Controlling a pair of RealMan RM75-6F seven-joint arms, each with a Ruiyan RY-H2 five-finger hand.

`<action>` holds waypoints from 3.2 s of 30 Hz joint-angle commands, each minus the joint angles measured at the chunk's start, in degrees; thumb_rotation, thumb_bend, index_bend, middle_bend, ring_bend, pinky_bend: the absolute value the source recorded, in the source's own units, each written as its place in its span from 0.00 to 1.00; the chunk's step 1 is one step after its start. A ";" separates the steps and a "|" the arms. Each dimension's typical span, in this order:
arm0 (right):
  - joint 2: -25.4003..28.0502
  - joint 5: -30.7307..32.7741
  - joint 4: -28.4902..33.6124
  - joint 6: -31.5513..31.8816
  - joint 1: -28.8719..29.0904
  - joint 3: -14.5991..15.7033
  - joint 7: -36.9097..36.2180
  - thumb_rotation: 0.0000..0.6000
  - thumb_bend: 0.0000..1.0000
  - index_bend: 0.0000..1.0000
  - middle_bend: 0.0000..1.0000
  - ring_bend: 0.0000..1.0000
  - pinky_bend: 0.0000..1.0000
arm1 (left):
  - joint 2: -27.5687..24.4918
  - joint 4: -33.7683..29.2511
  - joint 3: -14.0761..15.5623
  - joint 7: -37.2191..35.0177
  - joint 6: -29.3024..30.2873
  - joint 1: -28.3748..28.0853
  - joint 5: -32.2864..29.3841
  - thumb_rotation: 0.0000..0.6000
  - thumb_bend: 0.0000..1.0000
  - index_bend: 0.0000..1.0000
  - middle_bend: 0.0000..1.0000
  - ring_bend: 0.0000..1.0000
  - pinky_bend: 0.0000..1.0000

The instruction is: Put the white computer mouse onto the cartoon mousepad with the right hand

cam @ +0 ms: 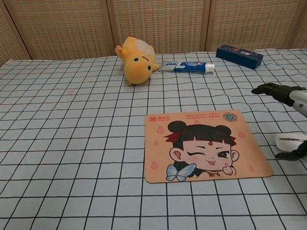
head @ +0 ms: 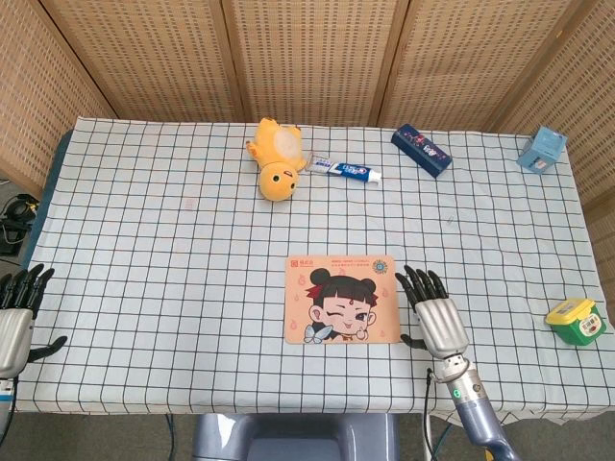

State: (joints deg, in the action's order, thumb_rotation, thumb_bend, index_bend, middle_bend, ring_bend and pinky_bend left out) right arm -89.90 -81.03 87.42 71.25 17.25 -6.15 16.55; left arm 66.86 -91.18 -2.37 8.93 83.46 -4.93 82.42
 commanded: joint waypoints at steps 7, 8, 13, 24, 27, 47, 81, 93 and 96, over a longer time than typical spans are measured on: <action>-2.71 2.97 -4.74 -1.80 1.35 -0.90 0.47 1.00 0.35 0.04 0.00 0.00 0.00 | 0.13 0.25 -0.17 -0.13 -0.11 -0.09 -0.27 1.00 0.00 0.00 0.00 0.00 0.00; -2.99 3.41 -5.42 -2.13 1.47 -0.97 0.24 1.00 0.36 0.04 0.00 0.00 0.00 | 0.19 0.32 -0.15 0.01 -0.23 -0.13 -0.34 1.00 0.00 0.00 0.00 0.00 0.00; -3.72 3.42 -7.06 -2.10 1.70 -0.71 -0.71 1.00 0.37 0.04 0.00 0.00 0.00 | 0.37 0.38 -0.25 0.34 -0.36 -0.21 -0.62 1.00 0.00 0.00 0.00 0.00 0.00; -4.53 4.70 -9.23 -3.03 2.37 -0.84 -1.79 1.00 0.44 0.04 0.00 0.00 0.00 | 0.27 0.19 -0.30 0.44 -0.28 -0.15 -0.84 1.00 0.00 0.00 0.00 0.00 0.00; -4.76 4.79 -9.99 -3.31 2.41 -0.55 -2.23 1.00 0.44 0.04 0.00 0.00 0.00 | 0.32 0.21 -0.38 0.54 -0.26 -0.17 -0.95 1.00 0.00 0.00 0.00 0.00 0.00; -6.20 7.14 -16.06 -4.59 2.97 -1.06 -2.93 1.00 0.44 0.04 0.00 0.00 0.00 | -0.26 -0.11 -0.48 -0.57 0.25 0.02 -0.73 1.00 0.00 0.00 0.00 0.00 0.00; -7.41 17.24 -19.95 -7.02 6.47 -7.49 4.90 1.00 0.44 0.04 0.00 0.00 0.00 | 0.61 -0.16 -0.04 1.12 0.44 -0.13 0.29 1.00 0.00 0.00 0.00 0.00 0.00; -7.35 24.04 -20.52 -8.32 8.21 -10.08 10.91 1.00 0.44 0.04 0.00 0.00 0.00 | 1.11 -0.17 -0.03 2.03 0.65 -0.14 0.39 1.00 0.00 0.00 0.00 0.00 0.00; -7.38 25.42 -20.80 -8.26 8.64 -10.72 11.78 1.00 0.44 0.04 0.00 0.00 0.00 | 1.20 -0.17 0.03 2.17 0.57 -0.17 0.43 1.00 0.00 0.00 0.00 0.00 0.00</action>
State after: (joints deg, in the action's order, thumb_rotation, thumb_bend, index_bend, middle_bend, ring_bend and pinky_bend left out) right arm -97.27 -56.02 66.81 63.05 25.64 -16.57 27.97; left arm 68.06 -91.34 -2.34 11.10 84.03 -5.10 82.85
